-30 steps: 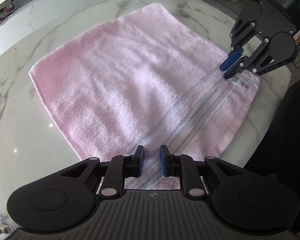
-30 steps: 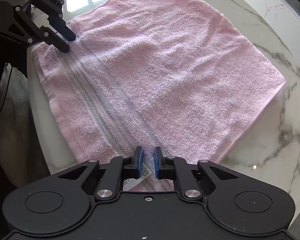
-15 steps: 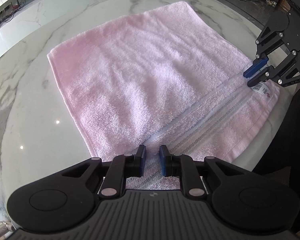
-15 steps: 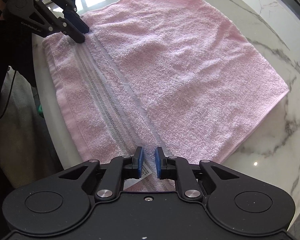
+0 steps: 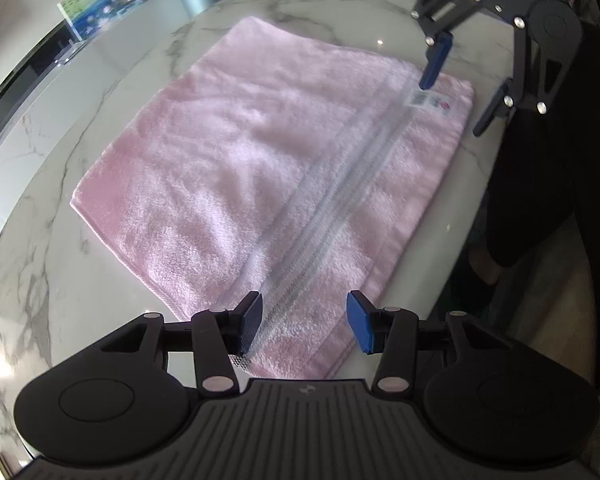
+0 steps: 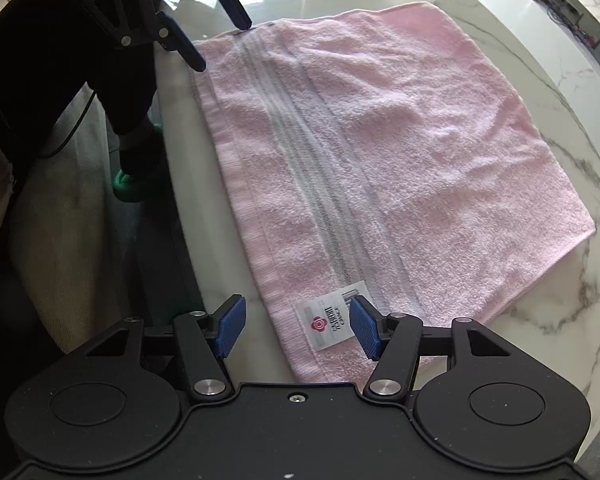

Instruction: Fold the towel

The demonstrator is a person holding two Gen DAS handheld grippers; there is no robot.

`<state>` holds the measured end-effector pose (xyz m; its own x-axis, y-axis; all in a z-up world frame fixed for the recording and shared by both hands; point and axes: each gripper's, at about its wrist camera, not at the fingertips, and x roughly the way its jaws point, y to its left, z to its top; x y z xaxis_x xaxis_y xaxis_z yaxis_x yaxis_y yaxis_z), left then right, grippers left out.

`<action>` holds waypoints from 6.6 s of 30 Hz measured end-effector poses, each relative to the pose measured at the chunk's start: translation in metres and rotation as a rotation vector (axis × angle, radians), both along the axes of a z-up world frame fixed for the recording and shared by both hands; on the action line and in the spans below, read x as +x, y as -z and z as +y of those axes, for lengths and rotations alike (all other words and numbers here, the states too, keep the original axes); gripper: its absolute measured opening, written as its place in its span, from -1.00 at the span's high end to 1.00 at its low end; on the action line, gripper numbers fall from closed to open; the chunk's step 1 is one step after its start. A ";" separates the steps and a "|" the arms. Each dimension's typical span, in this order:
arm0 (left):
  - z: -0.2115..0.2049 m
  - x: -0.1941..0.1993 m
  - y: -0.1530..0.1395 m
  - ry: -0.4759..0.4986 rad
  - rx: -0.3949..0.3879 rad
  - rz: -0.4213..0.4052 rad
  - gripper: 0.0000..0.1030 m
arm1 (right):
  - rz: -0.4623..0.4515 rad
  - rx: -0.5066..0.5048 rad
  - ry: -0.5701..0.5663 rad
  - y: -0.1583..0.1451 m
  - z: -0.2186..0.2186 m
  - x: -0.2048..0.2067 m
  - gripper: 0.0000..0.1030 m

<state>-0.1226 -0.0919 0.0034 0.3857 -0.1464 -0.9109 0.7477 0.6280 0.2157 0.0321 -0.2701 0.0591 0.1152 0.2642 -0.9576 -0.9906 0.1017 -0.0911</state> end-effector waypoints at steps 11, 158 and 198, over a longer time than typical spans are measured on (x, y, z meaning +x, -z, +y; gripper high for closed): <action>-0.006 -0.010 0.020 0.277 0.171 0.007 0.12 | -0.023 -0.118 -0.101 0.013 -0.002 0.008 -0.10; 0.056 0.327 -0.002 0.134 0.089 0.275 0.73 | 0.228 -0.146 -0.006 -0.018 0.063 0.251 0.65; 0.065 0.319 -0.016 0.024 -0.015 0.178 0.51 | 0.077 -0.091 0.081 -0.021 0.060 0.235 0.83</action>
<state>0.1961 -0.0267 0.0195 0.2144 -0.1674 -0.9623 0.7879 0.6119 0.0691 0.2674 -0.2097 0.0796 0.0581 0.1685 -0.9840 -0.9840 0.1762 -0.0280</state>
